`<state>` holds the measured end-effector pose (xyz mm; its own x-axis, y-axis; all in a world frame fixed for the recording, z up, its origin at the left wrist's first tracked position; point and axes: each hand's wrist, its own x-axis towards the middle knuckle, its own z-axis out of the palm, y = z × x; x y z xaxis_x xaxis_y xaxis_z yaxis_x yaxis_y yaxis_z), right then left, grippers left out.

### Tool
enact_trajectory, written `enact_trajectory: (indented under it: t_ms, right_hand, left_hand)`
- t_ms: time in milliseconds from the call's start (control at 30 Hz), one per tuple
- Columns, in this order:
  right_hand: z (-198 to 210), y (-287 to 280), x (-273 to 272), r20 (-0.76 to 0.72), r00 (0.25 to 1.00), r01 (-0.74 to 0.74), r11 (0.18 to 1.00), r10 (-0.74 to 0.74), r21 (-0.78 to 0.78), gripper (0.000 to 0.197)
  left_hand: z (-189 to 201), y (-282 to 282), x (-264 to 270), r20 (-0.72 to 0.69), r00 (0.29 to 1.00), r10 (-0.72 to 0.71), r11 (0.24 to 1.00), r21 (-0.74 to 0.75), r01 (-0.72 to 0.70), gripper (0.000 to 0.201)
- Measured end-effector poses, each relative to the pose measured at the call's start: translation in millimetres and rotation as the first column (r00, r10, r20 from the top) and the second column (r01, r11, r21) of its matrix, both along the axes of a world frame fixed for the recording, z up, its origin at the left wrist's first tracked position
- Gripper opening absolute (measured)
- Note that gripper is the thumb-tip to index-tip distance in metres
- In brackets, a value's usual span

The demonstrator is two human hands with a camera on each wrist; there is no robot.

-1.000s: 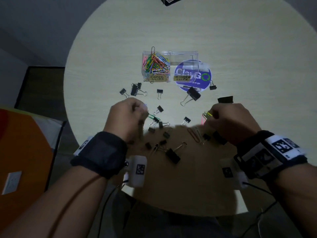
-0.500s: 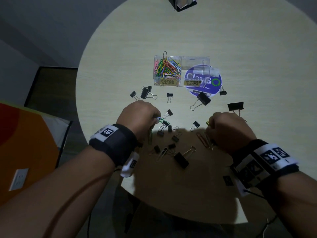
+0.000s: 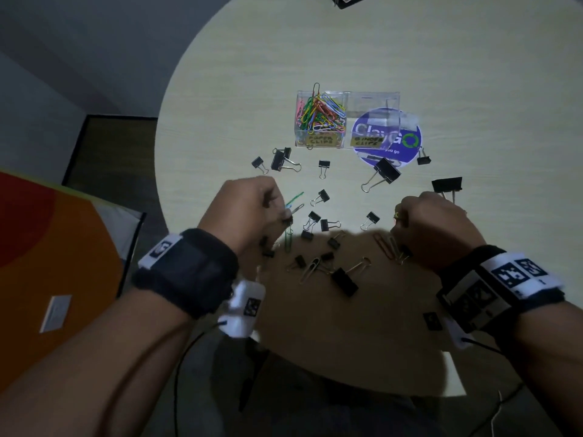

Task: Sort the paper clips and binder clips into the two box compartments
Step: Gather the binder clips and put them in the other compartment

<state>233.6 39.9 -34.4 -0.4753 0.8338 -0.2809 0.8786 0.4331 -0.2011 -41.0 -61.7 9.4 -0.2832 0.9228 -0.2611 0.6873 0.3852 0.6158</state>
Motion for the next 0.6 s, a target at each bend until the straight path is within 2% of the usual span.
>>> enact_trajectory:
  t_ms: [67,167,267,400,600]
  right_hand:
    - [-0.6,-1.5,0.0,-0.006,1.000,-0.016,0.999,0.017,0.034,0.016]
    - [-0.3,-3.9,0.9,-0.042,0.999,0.010,1.000,-0.009,0.029,0.012]
    - [1.4,-1.8,1.0,-0.032,0.999,0.027,0.999,-0.028,-0.018,0.011]
    - [4.6,1.3,-1.8,0.000,1.000,0.027,0.998,-0.027,-0.051,0.011]
    - [11.8,0.2,-3.5,0.017,0.999,0.031,0.997,-0.030,-0.065,0.013]
  left_hand:
    - [-7.1,-19.7,11.5,0.071,0.990,0.121,0.991,-0.059,-0.117,0.015]
    - [-24.1,-35.6,25.6,0.041,0.981,0.189,0.971,-0.157,-0.180,0.010]
    - [-33.7,-34.7,29.7,-0.051,0.982,0.184,0.959,-0.209,-0.191,0.019]
    - [-30.6,-23.0,34.1,-0.185,0.979,0.089,0.951,-0.276,-0.139,0.013]
    - [-30.2,-5.0,32.1,-0.112,0.980,0.162,0.905,-0.380,-0.193,0.006]
